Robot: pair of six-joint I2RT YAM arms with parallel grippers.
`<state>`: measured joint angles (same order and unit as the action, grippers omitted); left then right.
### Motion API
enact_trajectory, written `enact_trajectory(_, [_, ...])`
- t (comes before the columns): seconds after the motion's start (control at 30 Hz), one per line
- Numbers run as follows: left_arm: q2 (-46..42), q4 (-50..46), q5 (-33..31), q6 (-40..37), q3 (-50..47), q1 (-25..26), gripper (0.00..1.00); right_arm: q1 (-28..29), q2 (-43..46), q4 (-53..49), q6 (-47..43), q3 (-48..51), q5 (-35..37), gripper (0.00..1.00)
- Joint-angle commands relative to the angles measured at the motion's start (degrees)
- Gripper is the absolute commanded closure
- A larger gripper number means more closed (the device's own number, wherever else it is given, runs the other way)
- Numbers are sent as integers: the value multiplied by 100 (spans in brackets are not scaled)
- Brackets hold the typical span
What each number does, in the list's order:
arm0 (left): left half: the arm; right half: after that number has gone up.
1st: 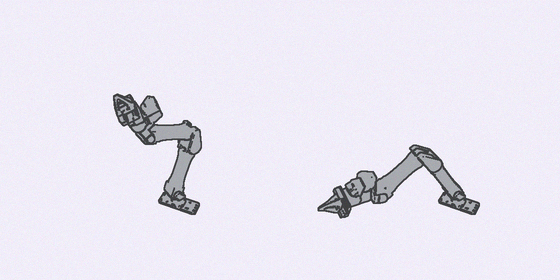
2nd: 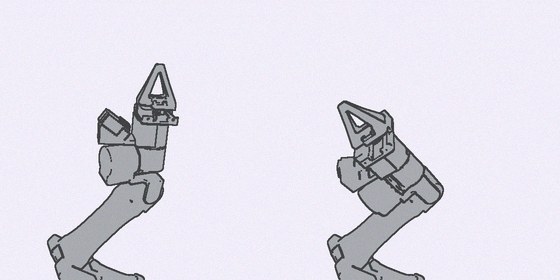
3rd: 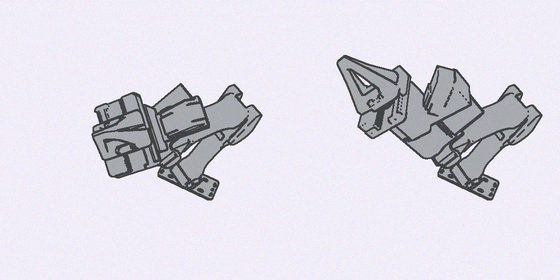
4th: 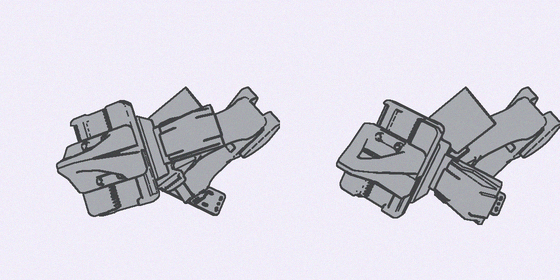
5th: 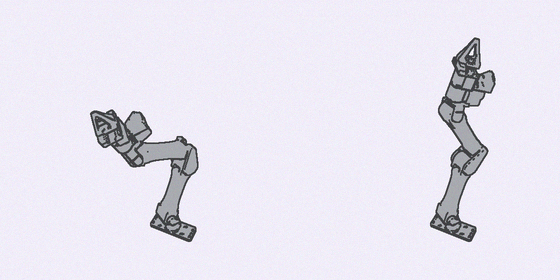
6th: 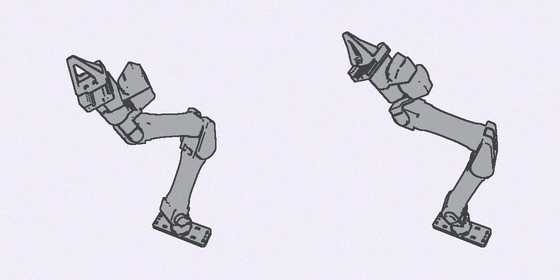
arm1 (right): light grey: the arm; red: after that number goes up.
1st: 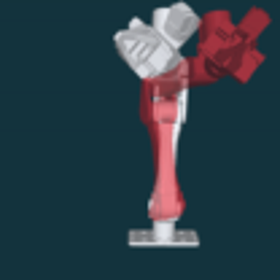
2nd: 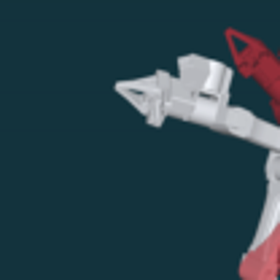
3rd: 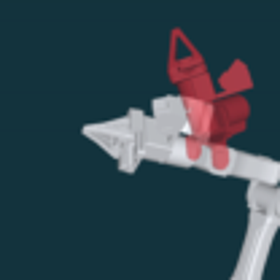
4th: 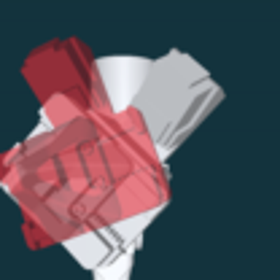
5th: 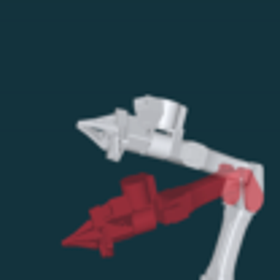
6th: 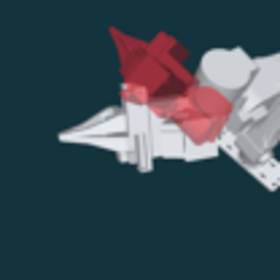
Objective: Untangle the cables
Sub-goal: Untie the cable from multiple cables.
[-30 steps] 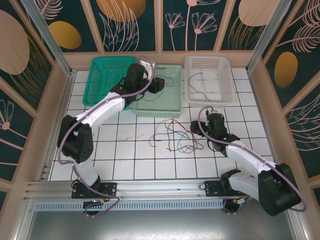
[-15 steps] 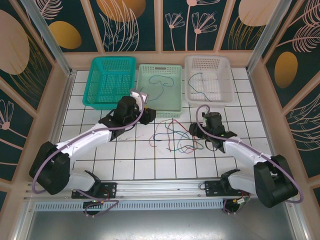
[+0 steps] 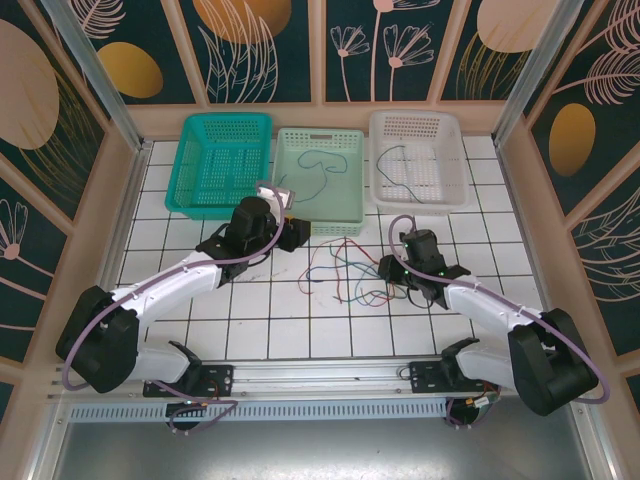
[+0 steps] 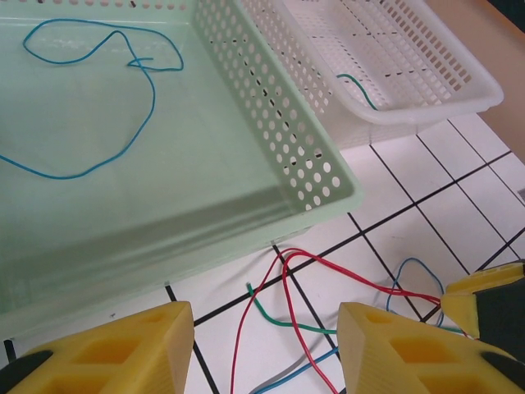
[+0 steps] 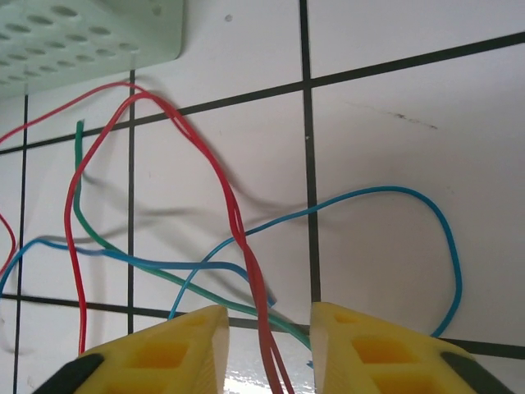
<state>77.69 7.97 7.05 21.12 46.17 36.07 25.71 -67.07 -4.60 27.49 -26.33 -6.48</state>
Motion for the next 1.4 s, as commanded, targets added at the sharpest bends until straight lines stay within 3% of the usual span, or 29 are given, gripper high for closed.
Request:
enact_trajectory(0.0, [-131, 240, 12, 76, -38, 23, 50, 30, -11, -123, 21, 76, 121, 69])
enact_trajectory(0.47, [-114, 323, 42, 132, -67, 24, 51, 82, -69, -246, -28, 64, 230, 68])
enact_trajectory(0.77, [-129, 335, 25, 146, -95, 25, 51, 103, 31, -175, 56, 76, 358, 91])
enact_trajectory(0.93, [-117, 332, 9, 160, -108, 27, 51, 235, 311, -273, 57, -10, 460, 99])
enact_trajectory(1.37, [125, 578, 472, 242, -91, 64, 52, 1269, 813, -461, -960, -496, 991, 100])
